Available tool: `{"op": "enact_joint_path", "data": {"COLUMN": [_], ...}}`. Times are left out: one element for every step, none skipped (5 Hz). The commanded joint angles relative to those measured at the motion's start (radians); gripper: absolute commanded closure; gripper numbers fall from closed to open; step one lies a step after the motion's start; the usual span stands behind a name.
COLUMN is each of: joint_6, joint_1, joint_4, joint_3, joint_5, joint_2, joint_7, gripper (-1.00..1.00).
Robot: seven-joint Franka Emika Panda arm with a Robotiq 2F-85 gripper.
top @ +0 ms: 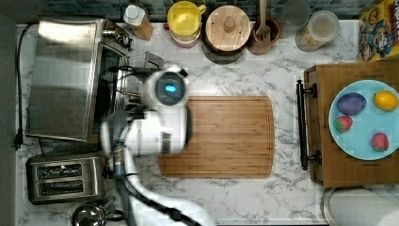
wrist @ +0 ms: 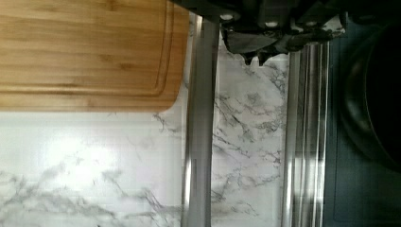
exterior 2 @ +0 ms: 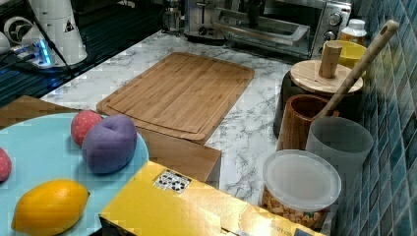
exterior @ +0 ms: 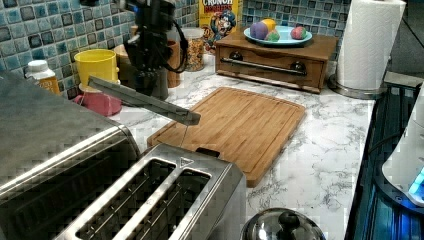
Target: Close the oven.
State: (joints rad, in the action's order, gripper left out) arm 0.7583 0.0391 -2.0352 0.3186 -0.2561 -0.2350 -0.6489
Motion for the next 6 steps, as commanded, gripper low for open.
{"op": "enact_joint_path", "data": {"joint_6": [-0.17, -0.261, -0.252, -0.219, -0.217, -0.493], "joint_1": [-0.259, -0.321, -0.338, -0.284, -0.29, -0.26], "joint_4": [0.454, 0.511, 0.485, 0.456, 0.462, 0.688], "joint_3": [0.065, 0.025, 0.026, 0.079, 0.094, 0.117], "joint_5": [0.277, 0.476, 0.531, 0.443, 0.421, 0.337], "joint_2": [-0.139, -0.132, -0.057, 0.019, 0.049, -0.092], "joint_7": [0.437, 0.614, 0.686, 0.589, 0.602, 0.49], "gripper": [1.0, 1.0, 1.0, 1.0, 1.0, 1.0]}}
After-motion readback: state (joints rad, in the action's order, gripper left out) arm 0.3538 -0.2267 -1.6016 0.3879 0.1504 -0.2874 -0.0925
